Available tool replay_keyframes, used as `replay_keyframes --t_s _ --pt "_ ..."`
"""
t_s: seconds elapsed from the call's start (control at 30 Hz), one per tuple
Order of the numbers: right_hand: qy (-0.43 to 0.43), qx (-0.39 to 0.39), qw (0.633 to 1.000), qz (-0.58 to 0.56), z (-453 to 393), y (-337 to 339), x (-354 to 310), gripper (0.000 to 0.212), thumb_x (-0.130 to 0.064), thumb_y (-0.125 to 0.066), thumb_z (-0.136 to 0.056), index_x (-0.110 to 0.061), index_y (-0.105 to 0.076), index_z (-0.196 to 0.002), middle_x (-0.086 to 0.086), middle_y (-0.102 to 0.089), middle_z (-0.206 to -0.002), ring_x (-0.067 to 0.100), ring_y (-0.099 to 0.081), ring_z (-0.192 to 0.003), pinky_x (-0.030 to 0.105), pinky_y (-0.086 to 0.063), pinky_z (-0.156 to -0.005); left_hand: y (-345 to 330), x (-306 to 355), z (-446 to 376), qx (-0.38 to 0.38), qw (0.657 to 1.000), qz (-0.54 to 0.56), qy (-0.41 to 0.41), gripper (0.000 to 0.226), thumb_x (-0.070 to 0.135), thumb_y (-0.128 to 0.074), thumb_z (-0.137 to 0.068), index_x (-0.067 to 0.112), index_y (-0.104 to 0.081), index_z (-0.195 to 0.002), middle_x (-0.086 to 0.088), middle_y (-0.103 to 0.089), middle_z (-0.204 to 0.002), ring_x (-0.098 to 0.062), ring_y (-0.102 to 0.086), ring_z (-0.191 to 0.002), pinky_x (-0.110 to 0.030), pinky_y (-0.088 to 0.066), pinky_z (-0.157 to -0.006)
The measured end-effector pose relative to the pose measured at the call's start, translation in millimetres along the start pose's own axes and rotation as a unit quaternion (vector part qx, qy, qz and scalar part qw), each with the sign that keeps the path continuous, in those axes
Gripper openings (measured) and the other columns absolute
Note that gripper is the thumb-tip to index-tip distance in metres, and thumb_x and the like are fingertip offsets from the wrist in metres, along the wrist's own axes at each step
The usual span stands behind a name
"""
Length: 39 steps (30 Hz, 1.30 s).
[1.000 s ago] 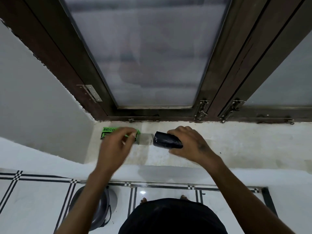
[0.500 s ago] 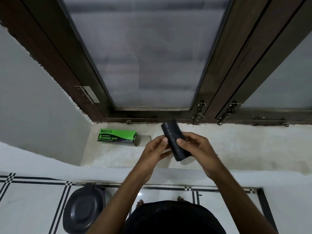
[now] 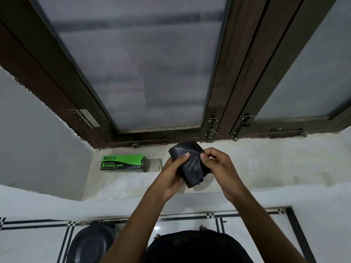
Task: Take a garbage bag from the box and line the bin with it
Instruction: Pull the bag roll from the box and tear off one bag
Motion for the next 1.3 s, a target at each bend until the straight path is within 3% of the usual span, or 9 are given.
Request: replay_keyframes --t_s 0.1,0.27,0.4,0.67,0.87,1.0,1.13,1.2,1.3 --pt "-0.004 0.008 1.0 -0.02 -3.0 7.1 -9.9 0.02 -0.017 -0.051 -0.102 -0.006 -0.061 -0.088 0.006 -0.067 -0.084 0.017 -0.062 -0.082 0.037 -0.051 -0.078 -3.8 -4.5 4.1 -0.012 0.999 0.033 0.037 0.048 0.034 -0.067 -0.086 0.012 -0.064 -0.128 -0.012 -0.072 -0.118 -0.024 -0.07 -0.1 -0.036 -0.058 -0.083" --pt "0.021 0.023 0.998 -0.05 -5.3 26.8 -30.7 0.019 -0.014 -0.051 -0.101 -0.012 -0.059 -0.085 0.007 -0.063 -0.083 0.018 -0.055 -0.078 0.028 -0.041 -0.066 -2.9 -0.3 3.1 0.005 0.988 0.154 0.023 0.049 0.035 -0.067 -0.085 0.01 -0.064 -0.127 -0.016 -0.072 -0.119 -0.029 -0.07 -0.102 -0.043 -0.06 -0.08" --pt "0.037 0.029 0.997 -0.053 -3.9 43.6 -36.7 0.022 -0.012 -0.049 -0.102 -0.015 -0.06 -0.083 -0.003 -0.065 -0.077 0.009 -0.058 -0.072 0.021 -0.042 -0.061 7.0 2.3 3.2 0.032 0.986 0.166 -0.005 0.038 0.032 -0.067 -0.081 0.015 -0.069 -0.115 -0.01 -0.075 -0.113 -0.026 -0.07 -0.096 -0.03 -0.06 -0.063" --pt "0.054 0.105 0.992 0.033 -4.5 103.8 -29.4 0.021 -0.012 -0.051 -0.102 -0.01 -0.06 -0.082 0.001 -0.054 -0.066 0.01 -0.042 -0.059 0.02 -0.036 -0.053 5.5 -7.0 0.3 -0.002 0.993 0.122 0.0 0.078 0.029 -0.086 -0.07 0.014 -0.057 -0.14 -0.017 -0.062 -0.138 -0.035 -0.061 -0.123 -0.046 -0.056 -0.091" --pt "0.021 0.226 0.972 0.054 -5.5 163.6 -12.4 0.024 -0.012 -0.051 -0.102 -0.015 -0.058 -0.078 -0.008 -0.055 -0.061 0.015 -0.043 -0.062 0.027 -0.036 -0.057 11.4 -14.0 3.0 0.011 0.995 0.102 0.011 0.055 0.028 -0.067 -0.085 0.016 -0.057 -0.138 -0.016 -0.065 -0.134 -0.036 -0.062 -0.12 -0.049 -0.058 -0.081" --pt "0.012 0.258 0.962 0.086 -10.9 187.9 -3.6 0.02 -0.012 -0.052 -0.101 -0.002 -0.059 -0.085 0.006 -0.05 -0.068 0.017 -0.04 -0.064 0.029 -0.035 -0.058 5.9 -20.9 8.6 0.003 0.998 0.051 0.048 0.055 0.03 -0.07 -0.081 0.018 -0.058 -0.133 -0.012 -0.073 -0.118 -0.035 -0.068 -0.108 -0.048 -0.061 -0.07" --pt "-0.017 0.304 0.944 0.126 -15.1 210.3 12.2 0.017 -0.015 -0.054 -0.1 -0.004 -0.063 -0.089 0.006 -0.058 -0.077 0.023 -0.053 -0.076 0.036 -0.043 -0.072 -3.6 -25.0 9.4 -0.007 0.998 0.014 0.056 0.055 0.029 -0.073 -0.082 0.02 -0.055 -0.133 -0.014 -0.067 -0.128 -0.036 -0.064 -0.115 -0.046 -0.06 -0.072" --pt "-0.039 0.321 0.924 0.206 -13.2 215.4 15.3 0.012 -0.017 -0.057 -0.098 -0.009 -0.066 -0.101 0.01 -0.067 -0.096 0.031 -0.063 -0.097 0.043 -0.048 -0.088 -3.7 -24.2 8.3 0.02 0.998 -0.024 0.047 0.048 0.028 -0.071 -0.084 0.023 -0.055 -0.129 -0.012 -0.066 -0.126 -0.034 -0.065 -0.111 -0.044 -0.06 -0.069" --pt "0.006 0.345 0.862 0.372 -0.8 201.5 -10.9 0.034 -0.01 -0.062 -0.09 -0.015 -0.062 -0.123 0.014 -0.06 -0.127 0.037 -0.053 -0.12 0.047 -0.041 -0.101 -0.2 -21.6 3.2 0.063 0.995 -0.079 0.023 0.044 0.028 -0.073 -0.086 0.023 -0.058 -0.127 -0.01 -0.069 -0.122 -0.031 -0.066 -0.11 -0.045 -0.061 -0.072"
Point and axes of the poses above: each hand's wrist, its own z-axis away from the middle knuckle, its own y-axis out of the back of the hand, x = y × z, the point moved 10 cm from there along -z, towards the middle knuckle
